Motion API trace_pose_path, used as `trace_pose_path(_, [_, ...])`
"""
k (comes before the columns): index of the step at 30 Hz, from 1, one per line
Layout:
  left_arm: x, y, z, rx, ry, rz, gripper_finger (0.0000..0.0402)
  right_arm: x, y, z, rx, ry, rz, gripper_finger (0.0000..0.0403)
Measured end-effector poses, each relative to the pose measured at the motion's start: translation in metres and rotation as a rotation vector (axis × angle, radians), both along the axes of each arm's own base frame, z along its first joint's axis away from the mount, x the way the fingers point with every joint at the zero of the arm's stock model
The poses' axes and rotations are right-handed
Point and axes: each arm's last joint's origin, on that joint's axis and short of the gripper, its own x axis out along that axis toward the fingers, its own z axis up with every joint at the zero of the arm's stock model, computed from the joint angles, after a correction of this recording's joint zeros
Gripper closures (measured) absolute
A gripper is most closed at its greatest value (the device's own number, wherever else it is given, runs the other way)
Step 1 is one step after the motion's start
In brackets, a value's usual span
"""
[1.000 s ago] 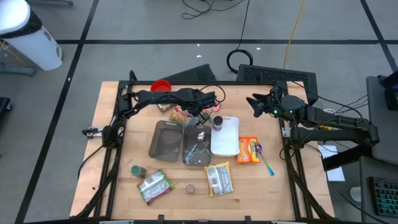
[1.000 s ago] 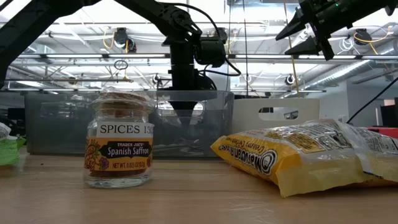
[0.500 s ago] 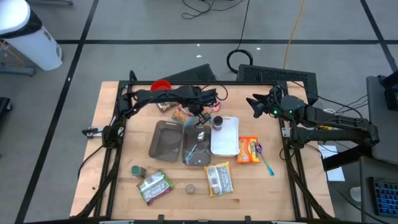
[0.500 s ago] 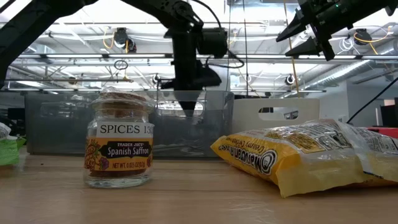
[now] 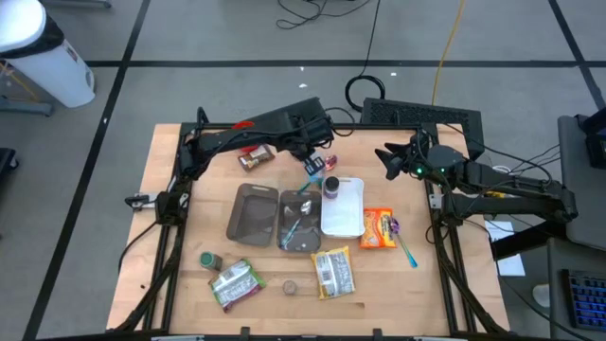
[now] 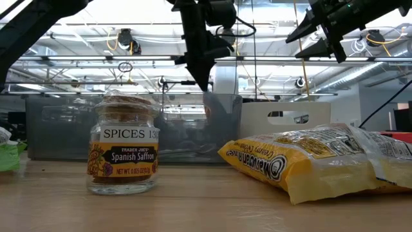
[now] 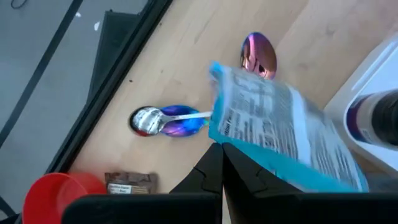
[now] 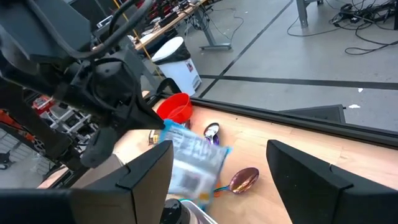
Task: Pick & Place Food Item
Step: Put the blue pack into the left gray bin
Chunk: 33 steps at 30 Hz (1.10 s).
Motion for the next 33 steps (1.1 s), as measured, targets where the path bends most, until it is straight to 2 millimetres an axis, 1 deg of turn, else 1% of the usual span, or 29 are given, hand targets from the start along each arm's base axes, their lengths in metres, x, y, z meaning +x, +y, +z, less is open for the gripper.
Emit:
trace_pose_path(10, [-0.004,0.002,-0.001,-0.009,0.035,0.008,0.0400,0.001,0.002,0.000,0.002,0.005,0.081,0.0152])
trace_pose_path(21, [-0.005,0.002,-0.001,-0.010,0.040,0.007,0.0400,0.001,0.002,0.000,0.004,0.005,0.082,0.0152])
trace_pose_path(24, [-0.006,0.004,-0.001,-0.012,0.047,0.012,0.0391,0.001,0.002,0.000,0.005,0.005,0.082,0.0152])
trace_pose_path(28, [-0.014,0.013,-0.003,-0.032,0.101,0.034,0.0378,0.001,0.002,0.000,0.007,0.004,0.093,0.0152])
trace_pose_path(33, [-0.034,0.033,-0.005,-0.124,0.194,0.084,0.0365,0.002,0.003,0.000,0.018,0.002,0.132,0.0152])
